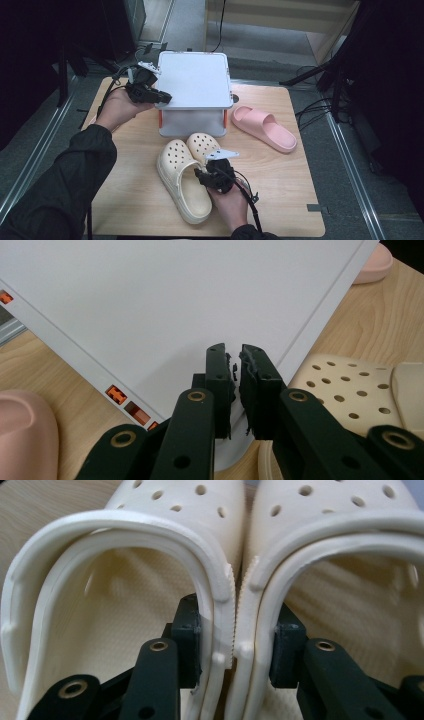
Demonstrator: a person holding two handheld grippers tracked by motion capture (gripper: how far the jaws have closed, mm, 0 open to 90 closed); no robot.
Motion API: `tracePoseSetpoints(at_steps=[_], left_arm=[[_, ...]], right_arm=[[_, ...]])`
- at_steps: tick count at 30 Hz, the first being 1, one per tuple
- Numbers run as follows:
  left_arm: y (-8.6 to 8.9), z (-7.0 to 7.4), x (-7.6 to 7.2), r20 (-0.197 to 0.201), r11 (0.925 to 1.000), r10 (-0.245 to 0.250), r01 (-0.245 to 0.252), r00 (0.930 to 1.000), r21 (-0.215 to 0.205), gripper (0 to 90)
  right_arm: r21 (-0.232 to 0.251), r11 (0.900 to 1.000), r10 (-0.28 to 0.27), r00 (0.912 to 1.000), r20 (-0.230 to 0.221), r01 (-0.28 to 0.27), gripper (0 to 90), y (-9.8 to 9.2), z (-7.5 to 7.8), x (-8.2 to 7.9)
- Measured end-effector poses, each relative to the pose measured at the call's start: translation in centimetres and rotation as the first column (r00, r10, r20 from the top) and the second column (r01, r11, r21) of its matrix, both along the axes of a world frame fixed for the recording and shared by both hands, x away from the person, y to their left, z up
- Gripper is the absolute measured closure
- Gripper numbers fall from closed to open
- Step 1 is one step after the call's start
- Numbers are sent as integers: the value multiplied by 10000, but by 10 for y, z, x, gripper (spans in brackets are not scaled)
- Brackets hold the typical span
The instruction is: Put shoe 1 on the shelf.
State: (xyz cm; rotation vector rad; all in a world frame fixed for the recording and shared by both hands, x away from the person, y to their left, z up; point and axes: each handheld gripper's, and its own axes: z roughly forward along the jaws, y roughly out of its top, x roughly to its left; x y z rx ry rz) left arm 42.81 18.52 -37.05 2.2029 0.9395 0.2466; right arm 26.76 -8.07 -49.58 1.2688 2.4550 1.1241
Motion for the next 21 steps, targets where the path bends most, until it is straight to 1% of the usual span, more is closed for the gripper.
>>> tracePoseSetpoints(at_steps=[2,4,6,7,8,10,12,15,16,17,21], left_arm=[[1,-1,1,-23,10000,-33,33,10000,-85,824],[1,-1,0,19,10000,-28,28,10000,-86,833],[1,-1,0,47,10000,2,-2,10000,-77,836],[1,-1,0,49,9999,56,-56,10000,-122,836],[2,-1,0,-21,9998,79,-79,10000,-173,835],[4,-2,1,-207,9989,233,-241,9995,-400,836],[4,-2,2,-220,9986,262,-272,9994,-462,849],[5,-3,2,-298,9980,283,-299,9992,-549,854],[5,-3,2,-292,9981,287,-302,9992,-536,854],[5,-3,2,-282,9982,287,-301,9992,-525,854],[4,-3,1,-211,9983,330,-339,9992,-477,859]], right_arm=[[121,9999,50,9999,-109,-49,652,-2,0,2],[89,9999,51,9999,-101,-50,655,-3,1,2],[-61,9999,94,10000,-17,-94,657,-3,2,3],[-139,9999,8,10000,1,-8,658,-3,3,3],[-133,9999,-15,10000,-24,15,658,-4,4,4],[-36,10000,-59,10000,-35,59,659,-6,6,6],[40,9999,-110,9999,-70,111,659,-7,10,10],[144,9997,-184,9994,280,180,659,-8,21,17],[179,9997,-193,9986,487,185,659,-6,26,22],[176,9996,-216,9980,599,206,658,-4,30,26],[67,9991,-430,9960,782,426,658,3,37,43]])
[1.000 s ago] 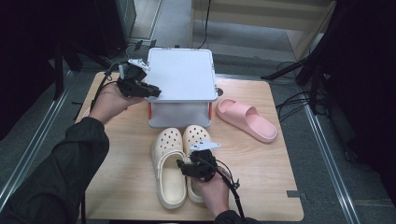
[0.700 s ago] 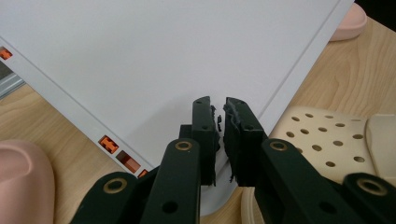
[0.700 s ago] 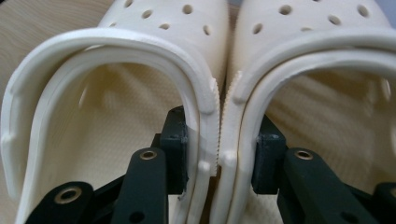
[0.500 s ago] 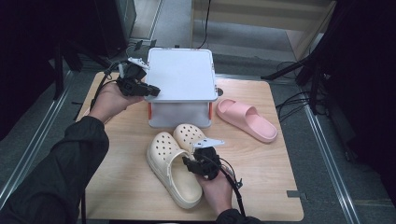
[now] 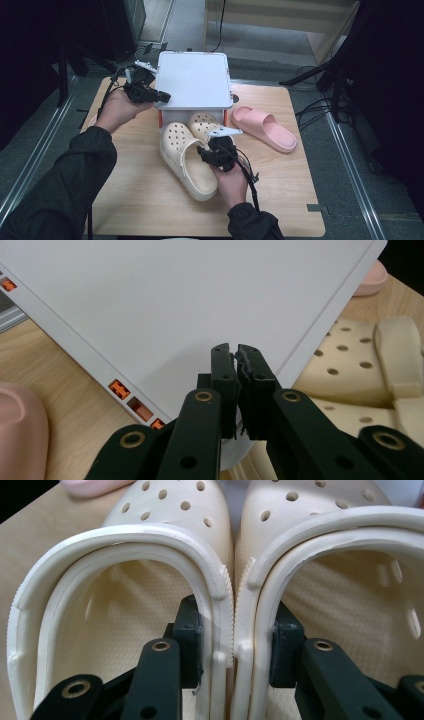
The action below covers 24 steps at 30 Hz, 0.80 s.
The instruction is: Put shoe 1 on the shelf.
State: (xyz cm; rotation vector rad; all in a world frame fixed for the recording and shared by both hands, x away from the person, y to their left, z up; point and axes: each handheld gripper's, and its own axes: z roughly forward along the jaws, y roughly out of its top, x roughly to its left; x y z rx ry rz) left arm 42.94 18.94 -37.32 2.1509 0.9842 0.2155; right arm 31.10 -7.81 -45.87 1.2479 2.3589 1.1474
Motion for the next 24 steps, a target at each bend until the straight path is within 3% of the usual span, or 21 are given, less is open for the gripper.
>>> tracePoseSetpoints(at_steps=[10,17,24], left_arm=[[-3,3,1,-40,9992,-140,141,9999,368,859],[-5,4,1,20,9984,-254,252,9997,503,848],[-3,3,2,-90,9990,-259,262,9996,356,848]], right_arm=[[88,9987,-512,9987,41,511,656,13,0,51],[-127,9967,-805,9967,138,807,655,21,-7,68],[-82,9935,-1135,9932,255,1138,654,27,-15,77]])
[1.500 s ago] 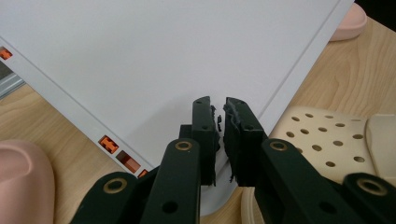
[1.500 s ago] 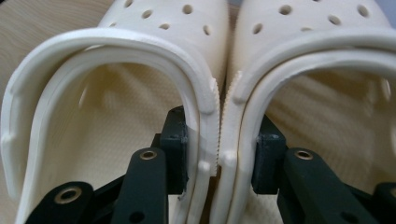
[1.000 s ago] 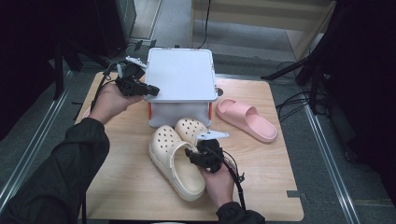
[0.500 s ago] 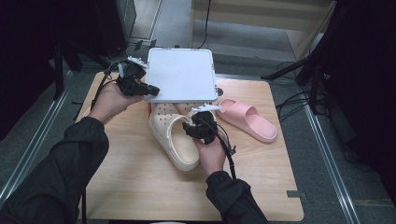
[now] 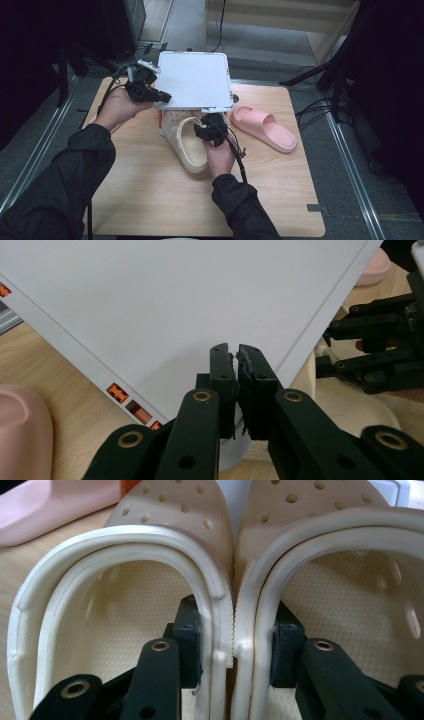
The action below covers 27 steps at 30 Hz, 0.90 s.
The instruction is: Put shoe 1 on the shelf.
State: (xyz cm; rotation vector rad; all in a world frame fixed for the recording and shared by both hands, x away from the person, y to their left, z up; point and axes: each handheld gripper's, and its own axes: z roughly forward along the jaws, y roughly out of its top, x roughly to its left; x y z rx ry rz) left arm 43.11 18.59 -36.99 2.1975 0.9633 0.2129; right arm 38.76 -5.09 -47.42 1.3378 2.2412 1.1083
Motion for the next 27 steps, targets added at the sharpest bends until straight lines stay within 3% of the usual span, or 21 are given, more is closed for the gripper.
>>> tracePoseSetpoints(at_steps=[7,20,27], left_arm=[[0,0,-1,77,10000,-11,10,10000,26,851],[0,-1,0,48,10000,-16,16,10000,-43,850],[-1,0,-2,243,9998,-54,49,9997,183,850]], right_arm=[[-260,9992,-310,9995,48,311,653,7,-8,3],[-108,9985,-532,9983,225,534,649,11,-10,9],[114,9988,-479,9986,226,477,636,7,-12,8]])
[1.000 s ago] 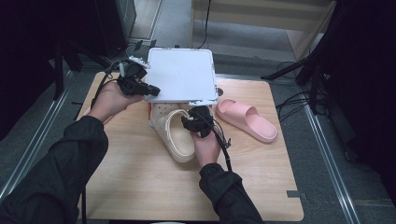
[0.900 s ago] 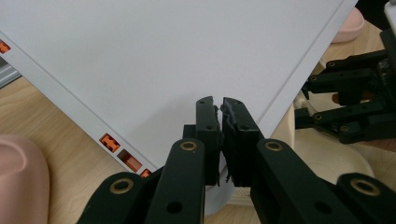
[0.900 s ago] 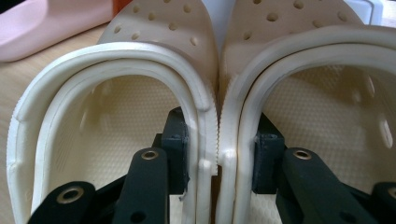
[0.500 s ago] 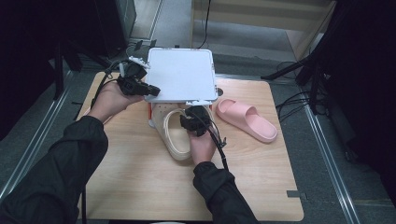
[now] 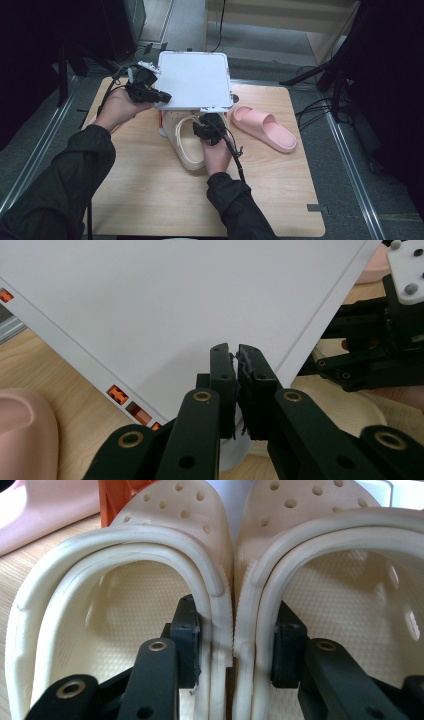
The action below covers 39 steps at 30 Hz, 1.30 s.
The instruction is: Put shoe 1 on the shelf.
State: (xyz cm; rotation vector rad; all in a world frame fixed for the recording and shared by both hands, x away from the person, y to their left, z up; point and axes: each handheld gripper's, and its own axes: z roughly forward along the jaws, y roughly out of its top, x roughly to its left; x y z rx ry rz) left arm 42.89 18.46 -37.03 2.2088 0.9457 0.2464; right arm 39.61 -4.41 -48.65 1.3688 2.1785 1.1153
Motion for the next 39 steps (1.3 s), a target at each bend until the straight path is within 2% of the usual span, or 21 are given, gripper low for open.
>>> tracePoseSetpoints(at_steps=[8,12,16,20,26,33,36,39], left_arm=[[1,0,1,-168,9998,61,-65,9998,-185,850],[3,-2,1,-194,9992,101,-109,9998,-392,850],[3,-2,1,-174,9992,115,-122,9998,-389,850],[3,-2,1,-196,9990,134,-143,9997,-428,853],[4,-2,2,-260,9988,117,-130,9996,-477,854],[4,-2,2,-288,9990,111,-124,9995,-429,855],[4,-1,2,-295,9993,105,-116,9995,-359,855],[3,-1,2,-295,9992,134,-145,9995,-360,855]], right_arm=[[-6,10000,29,9998,199,-29,594,0,-3,-5],[204,9997,150,9999,-35,-149,561,-4,-4,-6],[250,9994,226,9997,-128,-222,531,-6,-4,-6],[238,9994,272,9996,-99,-269,525,-8,-2,-9],[411,9967,708,9973,-208,-699,550,-21,5,-18],[177,9900,1402,9901,-33,-1401,620,-35,16,-36],[501,9825,1799,9837,-69,-1793,639,-43,19,-43],[599,9721,2266,9739,114,-2269,649,-50,24,-53]])
